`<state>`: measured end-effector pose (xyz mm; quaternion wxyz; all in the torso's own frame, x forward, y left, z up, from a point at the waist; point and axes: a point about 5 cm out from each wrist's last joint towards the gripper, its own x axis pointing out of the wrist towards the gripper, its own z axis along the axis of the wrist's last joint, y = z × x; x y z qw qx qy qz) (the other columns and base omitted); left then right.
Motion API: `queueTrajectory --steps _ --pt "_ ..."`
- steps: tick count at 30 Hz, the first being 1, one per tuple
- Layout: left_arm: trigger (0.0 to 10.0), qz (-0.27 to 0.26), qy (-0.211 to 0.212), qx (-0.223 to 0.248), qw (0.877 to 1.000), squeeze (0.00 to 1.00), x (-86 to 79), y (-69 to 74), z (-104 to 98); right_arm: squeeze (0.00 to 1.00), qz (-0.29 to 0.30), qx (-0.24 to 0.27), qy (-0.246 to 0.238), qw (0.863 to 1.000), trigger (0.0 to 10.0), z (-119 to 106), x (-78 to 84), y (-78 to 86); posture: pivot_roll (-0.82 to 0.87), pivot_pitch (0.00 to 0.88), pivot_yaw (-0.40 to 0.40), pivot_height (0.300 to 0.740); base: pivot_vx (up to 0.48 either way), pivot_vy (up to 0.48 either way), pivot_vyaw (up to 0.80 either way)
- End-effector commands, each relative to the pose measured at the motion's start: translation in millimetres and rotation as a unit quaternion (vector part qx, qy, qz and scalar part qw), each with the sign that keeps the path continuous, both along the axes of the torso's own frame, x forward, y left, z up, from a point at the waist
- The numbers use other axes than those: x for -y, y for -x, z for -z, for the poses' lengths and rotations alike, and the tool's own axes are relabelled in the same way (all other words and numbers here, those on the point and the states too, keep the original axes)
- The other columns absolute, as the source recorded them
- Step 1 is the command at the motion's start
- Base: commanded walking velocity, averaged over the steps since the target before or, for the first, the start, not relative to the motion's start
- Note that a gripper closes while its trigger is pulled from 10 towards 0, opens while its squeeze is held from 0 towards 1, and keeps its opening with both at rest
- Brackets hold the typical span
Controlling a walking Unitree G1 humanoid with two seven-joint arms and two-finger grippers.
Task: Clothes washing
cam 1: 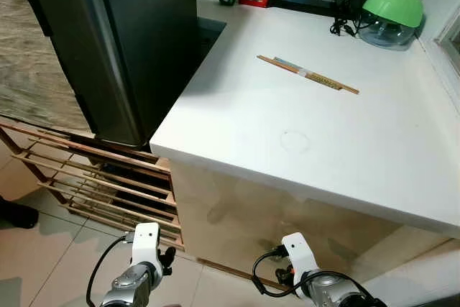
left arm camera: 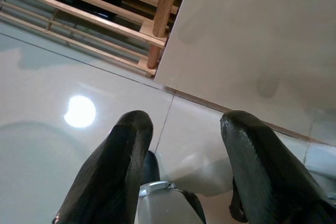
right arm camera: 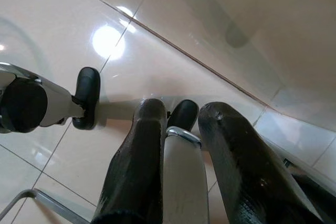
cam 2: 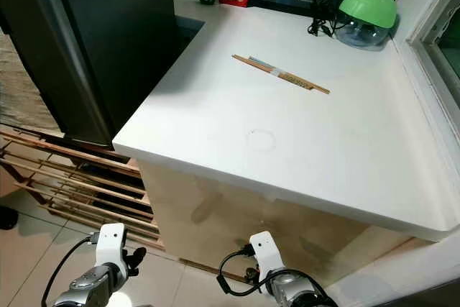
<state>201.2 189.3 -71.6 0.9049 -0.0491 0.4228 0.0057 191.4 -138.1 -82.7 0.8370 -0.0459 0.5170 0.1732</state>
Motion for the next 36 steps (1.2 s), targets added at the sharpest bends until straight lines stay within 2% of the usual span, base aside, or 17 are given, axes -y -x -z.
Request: queueTrajectory --steps 1,31,32,33,34,35,36 --pt "10.0 0.172 -0.138 -0.182 0.958 0.00 20.3 29.4 21 0.00 0.222 -0.108 0.062 0.967 10.0 29 26.2 71.3 -0.11 0.000 0.142 0.740 0.000 0.000 0.00" --pt "10.0 0.172 -0.139 -0.179 0.959 0.00 23.1 29.1 21 0.00 0.217 -0.109 0.064 0.968 10.0 30 25.9 72.1 -0.11 0.000 0.140 0.740 0.000 0.000 0.00" --pt "10.0 0.163 -0.154 -0.186 0.957 0.00 -0.2 40.4 24 0.00 0.222 -0.104 0.071 0.967 10.0 29 37.5 74.2 -0.07 0.000 0.078 0.740 0.000 0.000 0.00" --pt "10.0 0.163 -0.154 -0.186 0.957 0.00 -0.2 40.4 24 0.00 0.222 -0.104 0.071 0.967 10.0 29 37.5 74.2 -0.07 0.000 0.078 0.740 0.000 0.000 0.00" --pt "10.0 0.115 -0.153 -0.014 0.981 0.00 -30.3 6.5 -3 0.00 0.179 0.087 -0.028 0.980 10.0 -2 55.7 26.1 -0.08 0.000 0.071 0.740 0.000 0.000 0.00" --pt "10.0 0.115 -0.153 -0.014 0.981 0.00 -30.3 6.5 -3 0.00 0.179 0.087 -0.028 0.980 10.0 -2 55.7 26.1 -0.08 0.000 0.071 0.740 0.000 0.000 0.00" --pt "10.0 0.097 -0.150 0.028 0.983 0.00 -39.5 -1.0 -13 0.00 0.159 0.139 -0.060 0.976 10.0 -15 57.9 14.8 -0.08 0.000 0.071 0.740 0.000 0.000 0.00"
